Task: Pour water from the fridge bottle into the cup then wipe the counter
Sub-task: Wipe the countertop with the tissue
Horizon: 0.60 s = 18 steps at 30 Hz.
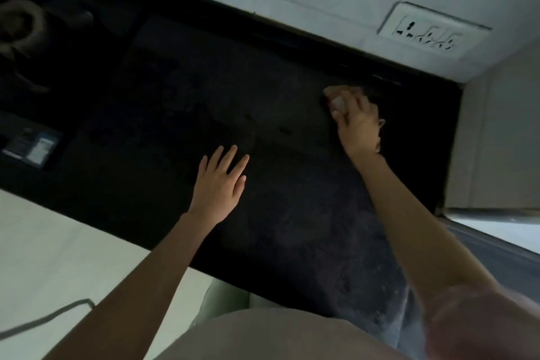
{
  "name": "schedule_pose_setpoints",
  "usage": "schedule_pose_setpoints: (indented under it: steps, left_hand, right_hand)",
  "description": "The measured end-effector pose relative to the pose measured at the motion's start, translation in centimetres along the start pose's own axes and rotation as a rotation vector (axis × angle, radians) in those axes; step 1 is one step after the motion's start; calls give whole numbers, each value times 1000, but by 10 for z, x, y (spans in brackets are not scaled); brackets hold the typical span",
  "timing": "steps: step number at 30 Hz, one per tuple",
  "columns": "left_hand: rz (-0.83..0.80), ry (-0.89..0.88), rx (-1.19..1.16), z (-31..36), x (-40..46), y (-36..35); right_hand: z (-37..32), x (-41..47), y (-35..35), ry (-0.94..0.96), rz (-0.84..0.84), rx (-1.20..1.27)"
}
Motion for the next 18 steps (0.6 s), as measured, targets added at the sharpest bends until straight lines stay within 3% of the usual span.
schedule_pose_setpoints:
  steps: [4, 7, 10, 14, 18]
  left_hand:
    - [9, -9, 14, -2, -1, -3]
    - [24, -13, 10, -3, -1, -4]
    - [49, -22, -23, -3, -3, -5]
    - [91, -29, -55, -2, -4, -5]
    - [99, -17, -81, -2, -2, -5]
  right_hand:
    - [-80, -60, -12, 392, -43, 123]
    - [-96, -66, -18, 546, -74, 195]
    - [-71, -8, -26, 512, -38, 149]
    - [-30, 88, -30, 307, -30, -12]
    - [-33, 91, -32, 258, -2, -95]
Point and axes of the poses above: each hand's wrist, its own x-axis towards the middle knuckle, its own y-axis out of the back of the hand, z = x × y, the point moved 4 cm from there along x, towards the middle knuckle, and after that the axes turned 13 degrees about y, right-handed, at the moved point
